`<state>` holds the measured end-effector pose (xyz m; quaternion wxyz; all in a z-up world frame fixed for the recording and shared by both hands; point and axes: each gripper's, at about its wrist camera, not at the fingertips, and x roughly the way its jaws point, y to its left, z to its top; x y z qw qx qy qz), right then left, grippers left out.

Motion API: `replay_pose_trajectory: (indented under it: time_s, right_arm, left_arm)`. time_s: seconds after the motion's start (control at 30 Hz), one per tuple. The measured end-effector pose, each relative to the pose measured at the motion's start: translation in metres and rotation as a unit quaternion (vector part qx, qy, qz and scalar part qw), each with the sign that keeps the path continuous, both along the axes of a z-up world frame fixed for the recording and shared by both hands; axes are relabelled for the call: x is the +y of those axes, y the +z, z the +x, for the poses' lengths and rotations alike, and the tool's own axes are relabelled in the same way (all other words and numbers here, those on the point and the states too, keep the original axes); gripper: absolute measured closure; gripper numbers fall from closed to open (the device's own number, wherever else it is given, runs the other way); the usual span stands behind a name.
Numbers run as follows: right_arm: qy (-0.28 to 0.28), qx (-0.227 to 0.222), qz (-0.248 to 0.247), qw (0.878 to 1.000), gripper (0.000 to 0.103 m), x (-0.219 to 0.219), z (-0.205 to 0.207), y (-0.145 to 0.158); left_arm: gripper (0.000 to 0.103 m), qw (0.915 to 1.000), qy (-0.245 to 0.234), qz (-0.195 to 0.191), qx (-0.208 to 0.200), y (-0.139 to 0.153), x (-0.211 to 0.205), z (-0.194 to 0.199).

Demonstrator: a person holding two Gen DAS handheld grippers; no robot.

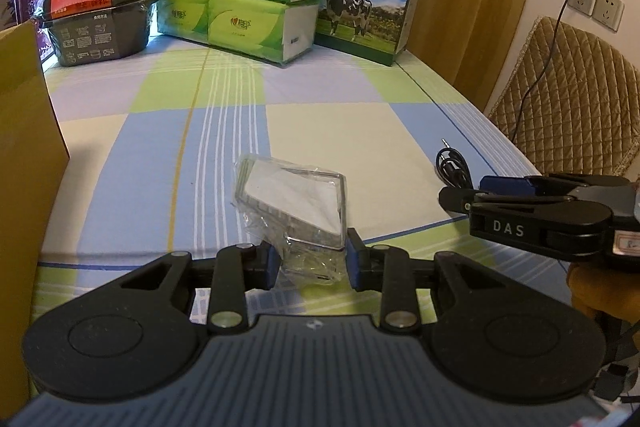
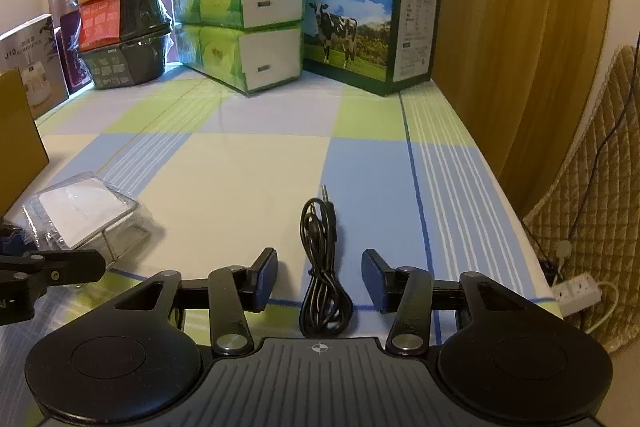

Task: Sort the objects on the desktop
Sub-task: 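Grasp the clear plastic-wrapped item with the left tool, then grasp the black cable with the right tool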

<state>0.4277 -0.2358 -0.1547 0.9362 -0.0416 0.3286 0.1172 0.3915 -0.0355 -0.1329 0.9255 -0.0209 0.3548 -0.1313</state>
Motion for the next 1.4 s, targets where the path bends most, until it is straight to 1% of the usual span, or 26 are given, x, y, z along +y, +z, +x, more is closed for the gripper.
replay_pose_trajectory:
  time_s: [0.07, 0.1, 0.13, 0.17, 0.2, 0.37, 0.53, 0.7, 0.83, 0.93, 1.03, 1.07, 1.13, 1.27, 1.4]
  right_arm:
    - [0.000, -0.003, -0.002, 1.000, 0.066, 0.002, 0.002, 0.000]
    - [0.002, -0.006, -0.007, 1.000, 0.074, 0.004, 0.002, 0.000]
    - [0.005, -0.007, -0.010, 1.000, 0.084, 0.006, 0.003, 0.000]
    - [0.005, -0.007, -0.012, 1.000, 0.089, 0.008, 0.003, 0.000]
    - [0.003, -0.007, -0.015, 1.000, 0.092, 0.010, 0.003, 0.000]
    - [-0.006, 0.002, -0.008, 1.000, 0.093, 0.013, 0.001, 0.003]
    - [-0.007, 0.014, 0.006, 1.000, 0.093, 0.012, 0.000, 0.005]
    - [-0.004, 0.013, 0.005, 1.000, 0.093, 0.015, -0.002, 0.005]
    - [-0.003, 0.013, 0.004, 1.000, 0.093, 0.015, -0.002, 0.005]
    - [-0.003, 0.014, 0.006, 1.000, 0.093, 0.016, -0.003, 0.005]
    - [-0.002, 0.021, 0.011, 1.000, 0.093, 0.018, -0.004, 0.007]
    - [-0.001, 0.022, 0.014, 1.000, 0.093, 0.018, -0.005, 0.008]
    - [0.002, 0.023, 0.016, 1.000, 0.093, 0.020, -0.009, 0.011]
    - [-0.002, 0.026, 0.028, 0.999, 0.093, 0.021, -0.018, 0.021]
    - [-0.013, 0.031, 0.044, 0.998, 0.093, 0.020, -0.033, 0.032]
  left_arm:
    - [0.075, 1.0000, 0.002, -0.004, 0.000, -0.001, 0.001, 0.000]
    - [0.075, 1.0000, 0.002, -0.004, 0.000, -0.002, 0.001, 0.000]
    - [0.075, 1.0000, 0.001, -0.002, -0.002, -0.003, 0.001, -0.001]
    - [0.075, 1.0000, 0.000, 0.000, -0.003, -0.004, 0.001, -0.001]
    - [0.075, 1.0000, -0.001, 0.001, -0.004, -0.004, 0.000, -0.001]
    - [0.072, 0.9997, -0.005, 0.016, -0.018, -0.006, -0.002, -0.003]
    - [0.069, 0.9988, -0.007, 0.043, -0.024, -0.012, -0.006, -0.003]
    - [0.067, 0.9960, -0.014, 0.076, -0.046, -0.012, -0.011, -0.005]
    - [0.065, 0.9938, -0.019, 0.096, -0.053, -0.015, -0.014, -0.005]
    - [0.066, 0.9950, -0.017, 0.087, -0.046, -0.015, -0.011, -0.003]
    - [0.074, 0.9960, -0.015, 0.080, -0.038, -0.014, -0.011, -0.002]
    - [0.075, 0.9961, -0.015, 0.079, -0.036, -0.013, -0.012, -0.003]
    - [0.075, 0.9966, -0.016, 0.075, -0.031, -0.012, -0.012, -0.004]
    - [0.076, 0.9983, -0.016, 0.053, -0.020, -0.007, -0.011, -0.008]
    - [0.076, 0.9992, -0.015, 0.031, -0.019, 0.004, -0.011, -0.022]
